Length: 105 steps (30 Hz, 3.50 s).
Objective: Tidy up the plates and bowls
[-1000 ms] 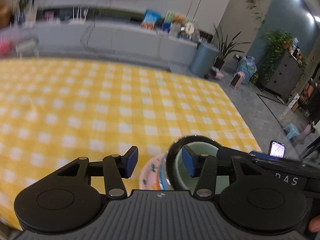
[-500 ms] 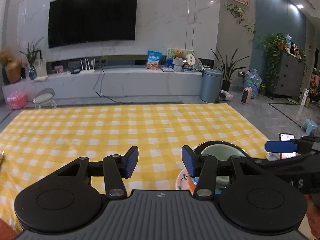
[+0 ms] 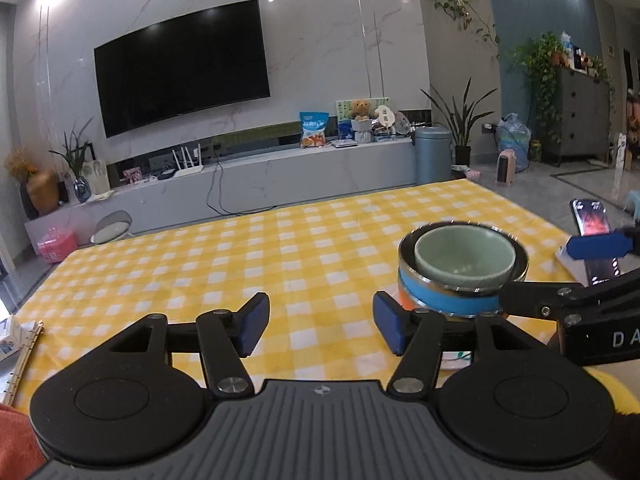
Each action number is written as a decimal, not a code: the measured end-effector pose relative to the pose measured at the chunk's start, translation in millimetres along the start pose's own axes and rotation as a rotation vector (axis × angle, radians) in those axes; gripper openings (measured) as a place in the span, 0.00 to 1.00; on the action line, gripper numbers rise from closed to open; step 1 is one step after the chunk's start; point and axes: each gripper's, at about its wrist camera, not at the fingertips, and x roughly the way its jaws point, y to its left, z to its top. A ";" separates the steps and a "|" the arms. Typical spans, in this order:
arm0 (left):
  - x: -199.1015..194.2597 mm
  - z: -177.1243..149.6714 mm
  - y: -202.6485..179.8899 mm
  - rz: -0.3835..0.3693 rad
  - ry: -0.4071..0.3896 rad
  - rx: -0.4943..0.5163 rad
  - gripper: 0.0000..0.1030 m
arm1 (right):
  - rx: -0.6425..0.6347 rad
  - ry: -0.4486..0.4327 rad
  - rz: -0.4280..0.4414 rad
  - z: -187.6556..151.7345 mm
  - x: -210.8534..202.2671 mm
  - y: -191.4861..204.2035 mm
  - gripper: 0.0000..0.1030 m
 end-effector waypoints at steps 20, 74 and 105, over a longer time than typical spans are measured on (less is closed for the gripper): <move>16.3 -24.1 -10.0 0.005 0.139 0.074 0.73 | -0.035 0.091 -0.021 -22.9 22.6 3.5 0.88; 16.5 -22.9 -10.7 0.000 0.144 0.094 0.73 | -0.035 0.089 -0.021 -26.2 20.4 5.2 0.91; 18.0 -22.0 -10.9 -0.001 0.143 0.100 0.73 | -0.041 0.093 -0.029 -27.1 20.9 3.5 0.92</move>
